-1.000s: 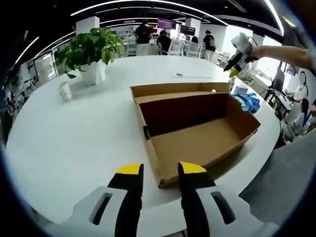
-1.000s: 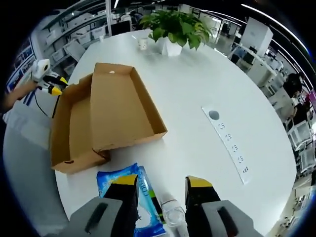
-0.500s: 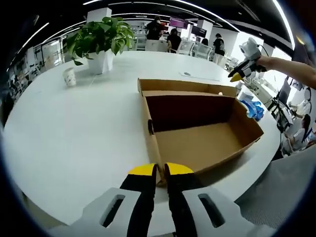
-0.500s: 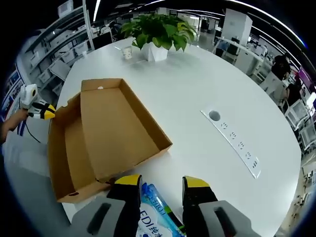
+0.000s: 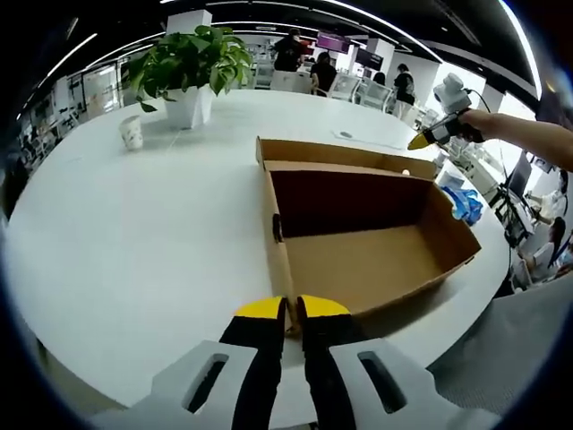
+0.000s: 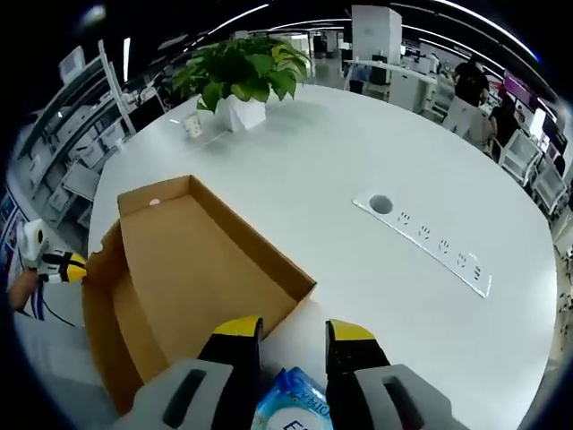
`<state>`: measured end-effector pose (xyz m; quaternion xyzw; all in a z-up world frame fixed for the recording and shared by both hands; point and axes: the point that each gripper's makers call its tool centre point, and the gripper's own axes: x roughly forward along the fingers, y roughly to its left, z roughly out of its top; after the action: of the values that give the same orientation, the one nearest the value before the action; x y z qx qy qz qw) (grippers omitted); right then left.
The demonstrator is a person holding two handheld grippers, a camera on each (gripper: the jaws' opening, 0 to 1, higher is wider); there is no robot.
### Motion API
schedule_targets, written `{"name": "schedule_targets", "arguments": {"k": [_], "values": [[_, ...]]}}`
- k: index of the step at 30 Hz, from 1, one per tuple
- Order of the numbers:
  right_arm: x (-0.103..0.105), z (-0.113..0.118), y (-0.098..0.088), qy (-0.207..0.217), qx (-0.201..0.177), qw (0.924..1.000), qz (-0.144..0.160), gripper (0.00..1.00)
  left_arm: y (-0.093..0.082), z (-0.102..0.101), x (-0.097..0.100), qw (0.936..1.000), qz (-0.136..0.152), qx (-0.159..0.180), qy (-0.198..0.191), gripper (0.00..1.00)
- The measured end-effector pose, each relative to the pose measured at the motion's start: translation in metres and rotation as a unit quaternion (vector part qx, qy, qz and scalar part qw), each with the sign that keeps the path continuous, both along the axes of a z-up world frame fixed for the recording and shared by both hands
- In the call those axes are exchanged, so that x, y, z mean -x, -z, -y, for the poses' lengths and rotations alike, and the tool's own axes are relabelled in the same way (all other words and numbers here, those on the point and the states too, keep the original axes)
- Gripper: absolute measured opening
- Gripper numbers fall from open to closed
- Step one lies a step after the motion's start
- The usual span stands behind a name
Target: Operate the shoe box by opening the lid, removing the specified soft item, and placing it in the target area until the item is outside and the box remains undamaged.
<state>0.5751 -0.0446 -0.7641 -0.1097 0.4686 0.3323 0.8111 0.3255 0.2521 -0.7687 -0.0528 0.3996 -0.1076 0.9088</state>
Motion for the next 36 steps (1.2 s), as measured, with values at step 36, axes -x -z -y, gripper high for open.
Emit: {"name": "schedule_targets", "arguments": {"k": [36], "values": [[0.005,-0.01,0.037,0.142,-0.008,0.9869,-0.077,0.0,0.006,-0.01,-0.006,0.9995,-0.013,0.016,-0.024,0.02]]}}
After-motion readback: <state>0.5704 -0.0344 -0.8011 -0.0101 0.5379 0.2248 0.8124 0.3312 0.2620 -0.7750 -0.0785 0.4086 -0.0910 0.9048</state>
